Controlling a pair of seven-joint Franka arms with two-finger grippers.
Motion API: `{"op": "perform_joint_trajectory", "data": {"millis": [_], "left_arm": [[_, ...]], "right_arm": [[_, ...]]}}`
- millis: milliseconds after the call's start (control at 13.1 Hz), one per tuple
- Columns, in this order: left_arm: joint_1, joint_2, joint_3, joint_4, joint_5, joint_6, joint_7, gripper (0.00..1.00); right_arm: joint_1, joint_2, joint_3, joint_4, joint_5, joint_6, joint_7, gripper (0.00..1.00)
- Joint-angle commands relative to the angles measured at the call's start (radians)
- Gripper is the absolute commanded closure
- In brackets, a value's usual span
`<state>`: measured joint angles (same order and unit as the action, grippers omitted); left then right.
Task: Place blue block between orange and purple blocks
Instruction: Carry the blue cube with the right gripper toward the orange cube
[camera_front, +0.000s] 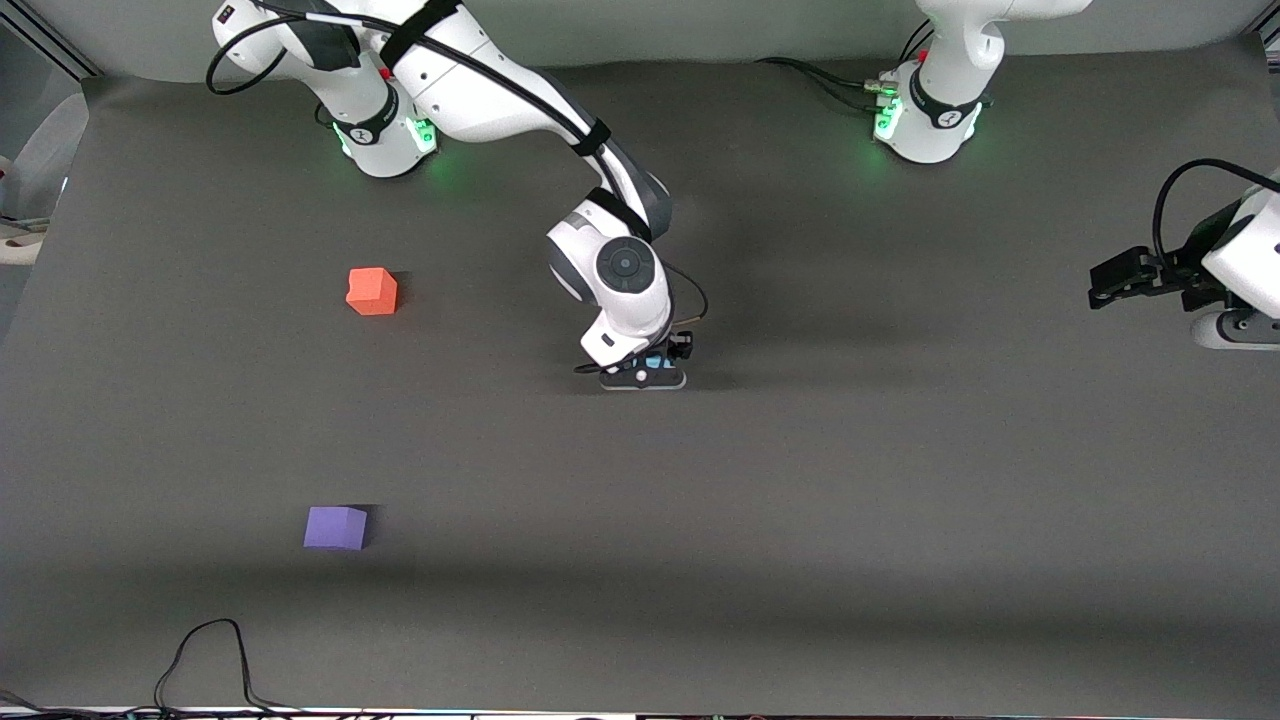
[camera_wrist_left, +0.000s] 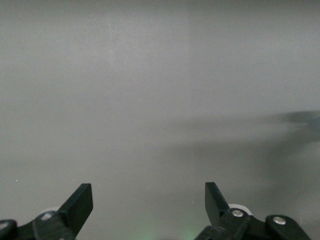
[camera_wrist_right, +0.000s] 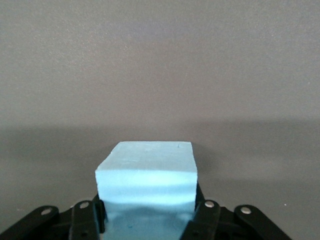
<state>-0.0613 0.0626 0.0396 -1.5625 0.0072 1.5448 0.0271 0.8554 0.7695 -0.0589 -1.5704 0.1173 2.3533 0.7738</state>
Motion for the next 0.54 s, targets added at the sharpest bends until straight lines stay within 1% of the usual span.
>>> {"op": "perform_joint_trajectory", "data": {"millis": [0,153,229,459], "left_arm": [[-0.023,-0.033,0.017,-0.030,0.013,0.003,-0.003,0.00],[-0.025,-0.033,0.017,-0.030,0.013,0.003,-0.003,0.00],[-0.023,-0.033,0.016,-0.031,0.013,0.003,-0.003,0.00],[-0.023,-0.033,0.016,-0.031,0.013,-0.003,-0.001,0.00]], "right_arm": [[0.002,-0.053,-0.013,-0.011,0.016,-0.041,-0.002,0.71],[-0.018,-0.131,-0.031,-0.011,0.009,-0.151,-0.030,0.71],[-0.035,-0.180,-0.051,-0.014,0.008,-0.213,-0.085,0.71],[-0.039,-0.280,-0.198,-0.016,0.019,-0.351,-0.245,0.71]]}}
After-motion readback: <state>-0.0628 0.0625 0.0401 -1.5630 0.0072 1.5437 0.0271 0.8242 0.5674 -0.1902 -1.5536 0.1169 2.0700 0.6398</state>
